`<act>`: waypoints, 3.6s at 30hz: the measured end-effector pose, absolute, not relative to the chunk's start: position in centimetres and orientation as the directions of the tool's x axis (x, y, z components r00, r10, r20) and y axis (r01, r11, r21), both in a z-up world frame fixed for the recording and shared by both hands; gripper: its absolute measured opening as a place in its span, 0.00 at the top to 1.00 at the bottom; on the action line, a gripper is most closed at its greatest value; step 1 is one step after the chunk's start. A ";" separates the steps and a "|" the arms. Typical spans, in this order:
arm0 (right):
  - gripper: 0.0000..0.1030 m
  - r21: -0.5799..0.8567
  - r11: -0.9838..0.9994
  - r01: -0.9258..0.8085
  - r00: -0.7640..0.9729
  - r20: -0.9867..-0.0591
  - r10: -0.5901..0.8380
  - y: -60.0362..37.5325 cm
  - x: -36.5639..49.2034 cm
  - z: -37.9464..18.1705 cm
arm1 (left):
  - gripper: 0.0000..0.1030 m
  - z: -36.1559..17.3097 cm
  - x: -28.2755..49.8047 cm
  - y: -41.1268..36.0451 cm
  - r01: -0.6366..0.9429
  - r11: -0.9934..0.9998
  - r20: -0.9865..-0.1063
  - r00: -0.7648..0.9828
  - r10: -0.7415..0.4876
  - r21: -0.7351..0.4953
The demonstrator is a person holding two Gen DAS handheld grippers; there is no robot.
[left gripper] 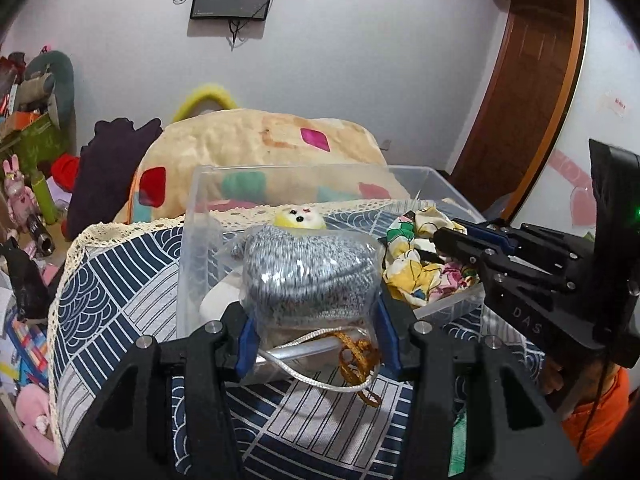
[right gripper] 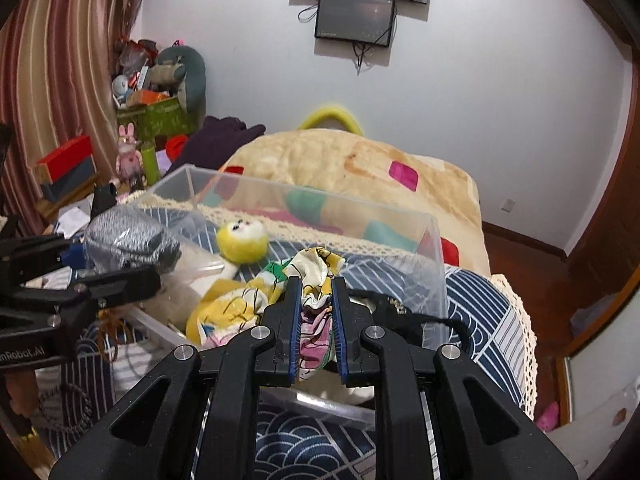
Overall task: Organize soft objects
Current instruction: 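Place the mesh bag into the clear box with the left tool while the right tool places the floral cloth, then grasp the beaded bracelet with the left tool while the right tool grasps the green knit cloth, then drop the bracelet into the clear box with the left tool while the right tool places the green cloth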
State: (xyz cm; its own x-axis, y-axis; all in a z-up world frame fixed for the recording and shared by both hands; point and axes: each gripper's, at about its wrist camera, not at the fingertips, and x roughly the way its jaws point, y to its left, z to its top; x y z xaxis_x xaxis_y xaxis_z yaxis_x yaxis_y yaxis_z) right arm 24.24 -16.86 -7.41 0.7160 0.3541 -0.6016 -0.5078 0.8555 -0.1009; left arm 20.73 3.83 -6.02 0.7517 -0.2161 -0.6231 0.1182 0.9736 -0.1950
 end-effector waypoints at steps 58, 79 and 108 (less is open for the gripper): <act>0.25 0.043 0.842 -0.538 0.627 -0.647 0.434 -19.8 13.1 -13.0 | 0.06 -11.6 5.8 4.5 0.023 0.994 -0.689 0.720 -0.088 -0.103; 0.51 -0.045 0.840 -0.541 0.658 -0.645 0.389 -19.3 12.7 -13.7 | 0.70 -12.6 4.9 4.5 0.028 0.995 -0.694 0.714 -0.086 -0.094; 0.75 0.038 0.864 -0.502 0.731 -0.515 0.447 -21.5 13.5 -8.7 | 0.83 -7.9 7.4 5.2 0.053 0.989 -0.612 0.780 -0.129 -0.141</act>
State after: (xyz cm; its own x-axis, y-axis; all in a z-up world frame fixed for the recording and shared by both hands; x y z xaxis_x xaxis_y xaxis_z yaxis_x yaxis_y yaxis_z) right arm 13.46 -21.48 -8.70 0.7309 0.4474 -0.5154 -0.5020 0.8640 0.0383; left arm 7.36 5.17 -7.93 0.7800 -0.1295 -0.6122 0.0533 0.9885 -0.1412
